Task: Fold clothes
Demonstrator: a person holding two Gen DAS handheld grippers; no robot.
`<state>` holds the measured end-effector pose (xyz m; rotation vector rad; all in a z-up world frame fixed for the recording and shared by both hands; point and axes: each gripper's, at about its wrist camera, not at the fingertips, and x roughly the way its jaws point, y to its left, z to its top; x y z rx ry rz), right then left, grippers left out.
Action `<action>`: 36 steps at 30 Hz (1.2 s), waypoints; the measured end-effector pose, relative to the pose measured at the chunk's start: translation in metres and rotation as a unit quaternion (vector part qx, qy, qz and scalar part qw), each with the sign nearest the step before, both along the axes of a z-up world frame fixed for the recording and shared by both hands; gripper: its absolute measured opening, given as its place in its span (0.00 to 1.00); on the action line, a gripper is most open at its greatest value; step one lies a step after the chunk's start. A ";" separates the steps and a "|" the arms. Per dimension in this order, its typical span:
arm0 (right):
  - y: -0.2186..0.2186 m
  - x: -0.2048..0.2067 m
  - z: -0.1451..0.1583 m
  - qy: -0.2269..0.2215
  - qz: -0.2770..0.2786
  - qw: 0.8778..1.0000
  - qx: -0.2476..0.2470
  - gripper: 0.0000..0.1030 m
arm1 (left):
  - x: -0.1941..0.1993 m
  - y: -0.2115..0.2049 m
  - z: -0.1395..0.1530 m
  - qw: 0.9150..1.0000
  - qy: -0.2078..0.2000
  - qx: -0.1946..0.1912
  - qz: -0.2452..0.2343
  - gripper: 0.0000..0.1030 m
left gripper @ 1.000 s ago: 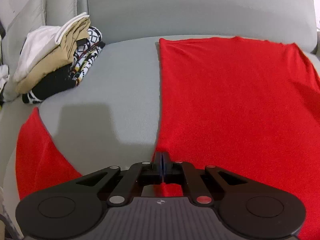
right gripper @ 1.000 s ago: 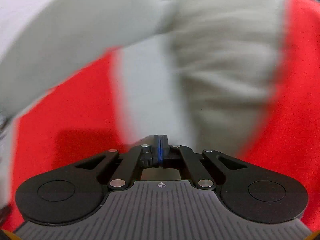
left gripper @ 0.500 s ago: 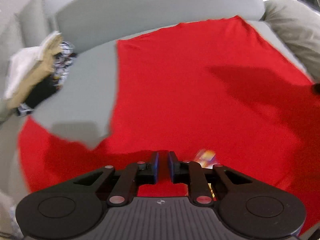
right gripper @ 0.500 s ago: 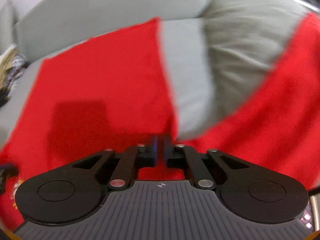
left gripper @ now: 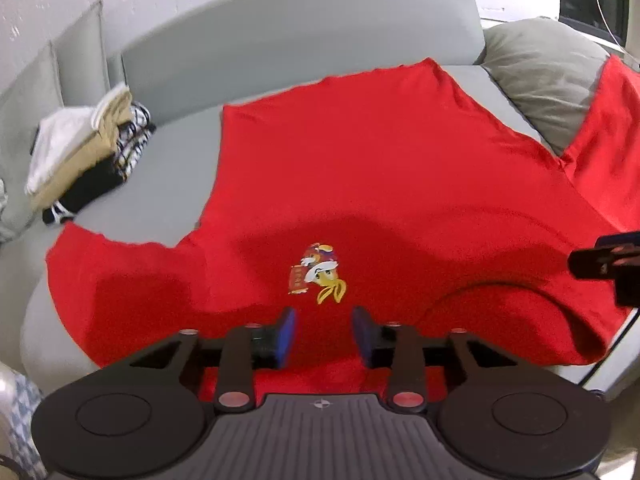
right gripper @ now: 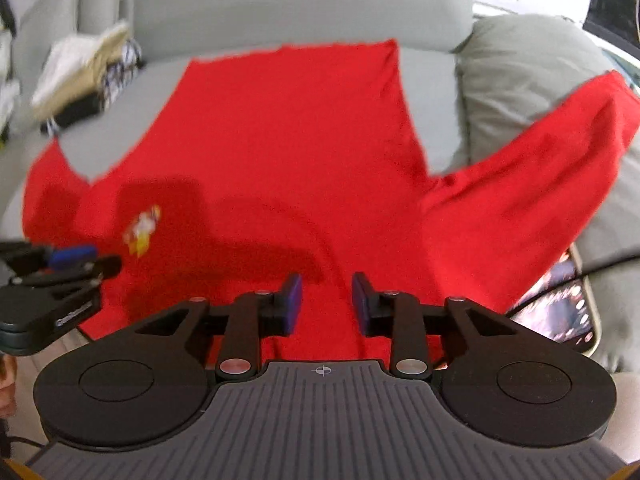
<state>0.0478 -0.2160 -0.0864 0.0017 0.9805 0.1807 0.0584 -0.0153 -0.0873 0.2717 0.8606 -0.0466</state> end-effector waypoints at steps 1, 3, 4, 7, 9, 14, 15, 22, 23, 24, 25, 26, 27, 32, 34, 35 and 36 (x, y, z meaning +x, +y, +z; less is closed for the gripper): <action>0.003 -0.001 -0.003 0.002 0.000 1.000 0.000 0.33 | -0.001 -0.002 -0.005 1.000 0.010 0.003 -0.001 0.36; 0.003 -0.003 -0.010 0.008 -0.002 1.000 -0.008 0.35 | -0.001 -0.001 -0.009 1.000 0.021 0.006 -0.002 0.36; 0.002 -0.003 -0.014 0.011 -0.004 1.000 -0.013 0.38 | -0.001 0.001 -0.008 1.000 0.024 0.007 -0.003 0.35; 0.001 -0.007 -0.022 0.024 -0.004 0.999 -0.027 0.39 | -0.003 0.005 -0.006 0.999 0.049 0.003 -0.008 0.30; 0.003 -0.012 -0.023 0.035 0.003 0.999 -0.036 0.39 | -0.008 0.007 -0.004 0.998 0.062 0.005 -0.017 0.29; 0.003 -0.037 -0.027 0.099 0.030 0.993 -0.059 0.43 | -0.032 0.012 -0.013 0.989 0.136 -0.048 -0.039 0.31; 0.000 -0.042 -0.028 0.112 0.027 0.992 -0.051 0.44 | -0.036 0.011 -0.012 0.989 0.132 -0.042 -0.042 0.31; -0.005 -0.068 0.013 -0.003 0.029 0.999 -0.026 0.43 | -0.036 0.016 0.020 0.998 -0.002 -0.051 -0.031 0.38; -0.002 -0.067 0.015 -0.024 0.037 0.999 -0.023 0.42 | -0.032 0.014 0.018 0.999 -0.014 -0.045 -0.027 0.38; 0.003 -0.064 0.015 -0.040 0.045 0.998 -0.022 0.41 | -0.027 0.012 0.014 0.999 -0.016 -0.039 -0.026 0.37; 0.007 -0.061 0.015 -0.056 0.054 0.997 -0.021 0.36 | -0.022 0.011 0.007 0.999 -0.007 -0.032 -0.027 0.35; 0.014 -0.057 0.010 -0.061 0.061 0.996 -0.028 0.34 | -0.019 0.009 0.000 0.999 0.009 -0.028 -0.030 0.34; 0.020 -0.053 0.004 -0.056 0.065 0.996 -0.038 0.34 | -0.020 0.007 -0.005 0.999 0.023 -0.025 -0.035 0.33; 0.017 -0.046 -0.022 0.040 0.062 0.997 -0.031 0.35 | -0.026 0.011 -0.010 0.994 0.086 -0.021 -0.061 0.32; 0.005 -0.045 -0.018 0.078 0.043 0.996 0.007 0.36 | -0.021 0.024 0.003 0.990 0.110 -0.071 -0.050 0.34; -0.005 -0.044 -0.013 0.091 0.031 0.995 0.039 0.36 | -0.020 0.029 0.012 0.990 0.105 -0.087 -0.043 0.36; -0.016 -0.044 -0.003 0.086 0.019 0.994 0.065 0.37 | -0.020 0.031 0.022 0.991 0.095 -0.092 -0.037 0.36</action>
